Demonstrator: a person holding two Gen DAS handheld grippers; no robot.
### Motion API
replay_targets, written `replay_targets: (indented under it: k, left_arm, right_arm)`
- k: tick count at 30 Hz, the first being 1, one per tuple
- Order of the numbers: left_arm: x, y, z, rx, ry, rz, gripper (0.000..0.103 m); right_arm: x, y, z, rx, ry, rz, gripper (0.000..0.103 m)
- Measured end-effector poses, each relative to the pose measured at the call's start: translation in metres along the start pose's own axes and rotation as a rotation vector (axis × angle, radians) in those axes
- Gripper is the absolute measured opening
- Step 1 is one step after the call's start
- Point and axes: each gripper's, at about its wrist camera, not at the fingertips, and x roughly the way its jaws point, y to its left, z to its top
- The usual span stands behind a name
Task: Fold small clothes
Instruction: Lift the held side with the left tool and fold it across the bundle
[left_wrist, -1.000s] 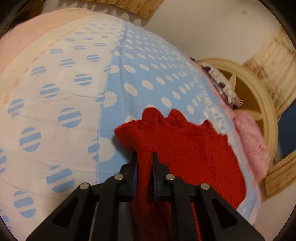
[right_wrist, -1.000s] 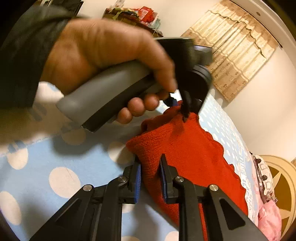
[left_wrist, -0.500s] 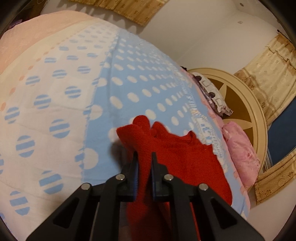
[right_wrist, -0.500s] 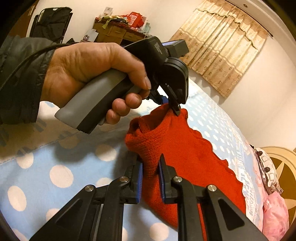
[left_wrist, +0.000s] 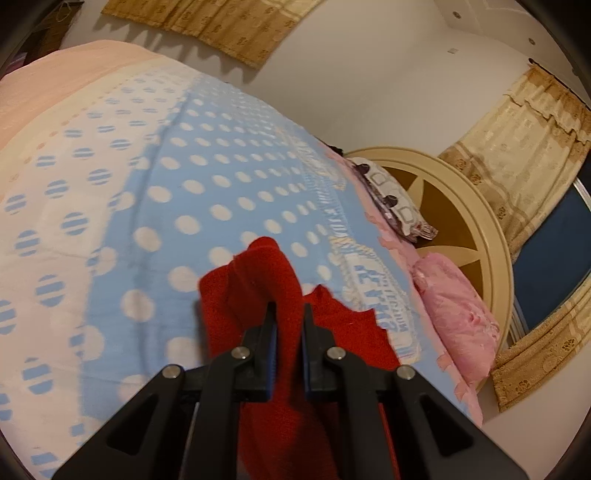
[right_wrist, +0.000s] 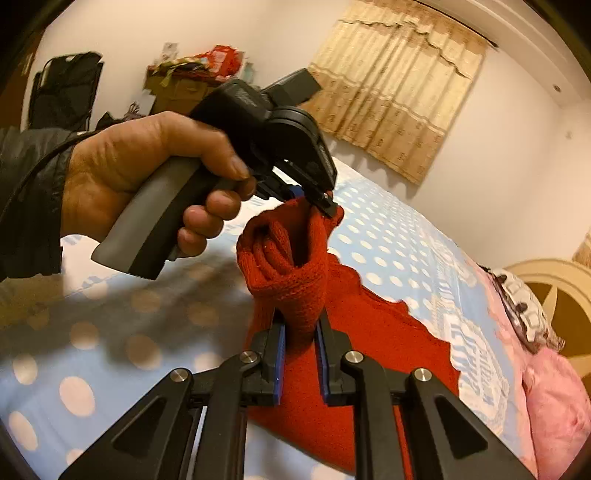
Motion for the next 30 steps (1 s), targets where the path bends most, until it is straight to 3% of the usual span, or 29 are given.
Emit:
replay_targets:
  k: [17,30]
  left_arm:
    - [0.073,-0.089,-0.007,0.102,0.07,-0.062,0.011]
    - [0.137,-0.146,-0.032,0.218,0.185,-0.063,0.011]
  right_arm:
    - [-0.017,-0.071,-0.043,0.205,0.036,-0.067,0.014]
    - [-0.021,-0.117,-0.089,0.398,0.139,-0.028,0.014]
